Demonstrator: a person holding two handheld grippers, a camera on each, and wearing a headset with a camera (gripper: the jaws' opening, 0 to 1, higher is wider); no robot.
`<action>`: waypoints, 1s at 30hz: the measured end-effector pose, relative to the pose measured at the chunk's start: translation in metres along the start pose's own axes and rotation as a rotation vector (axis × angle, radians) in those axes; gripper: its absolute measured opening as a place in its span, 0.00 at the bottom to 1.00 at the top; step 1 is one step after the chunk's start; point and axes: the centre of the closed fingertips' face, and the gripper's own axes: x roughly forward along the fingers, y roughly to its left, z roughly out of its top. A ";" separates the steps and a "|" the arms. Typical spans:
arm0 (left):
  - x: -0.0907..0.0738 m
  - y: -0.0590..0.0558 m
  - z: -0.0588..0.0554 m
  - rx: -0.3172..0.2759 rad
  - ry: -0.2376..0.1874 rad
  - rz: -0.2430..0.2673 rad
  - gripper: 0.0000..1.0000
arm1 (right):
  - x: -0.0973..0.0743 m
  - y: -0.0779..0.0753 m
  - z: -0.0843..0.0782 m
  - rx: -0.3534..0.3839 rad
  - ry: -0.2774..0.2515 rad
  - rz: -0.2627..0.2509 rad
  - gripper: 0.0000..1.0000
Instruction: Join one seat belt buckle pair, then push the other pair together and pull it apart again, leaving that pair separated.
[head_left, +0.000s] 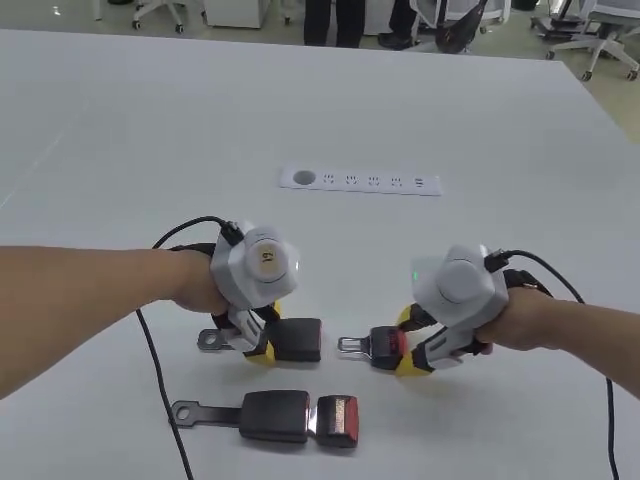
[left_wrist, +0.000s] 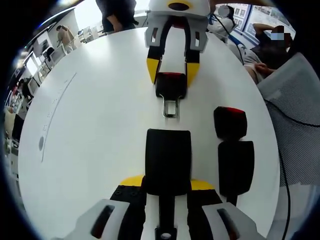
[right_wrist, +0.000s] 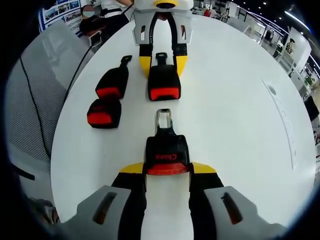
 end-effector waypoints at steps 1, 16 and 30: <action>0.000 0.000 0.000 0.000 0.000 0.000 0.31 | -0.001 -0.001 -0.001 0.000 0.001 0.000 0.30; 0.001 0.003 -0.002 0.011 0.010 -0.002 0.32 | -0.008 -0.002 -0.016 0.009 0.009 -0.003 0.31; -0.001 -0.002 0.003 0.016 0.006 -0.002 0.32 | -0.015 -0.002 -0.025 0.012 0.014 -0.002 0.31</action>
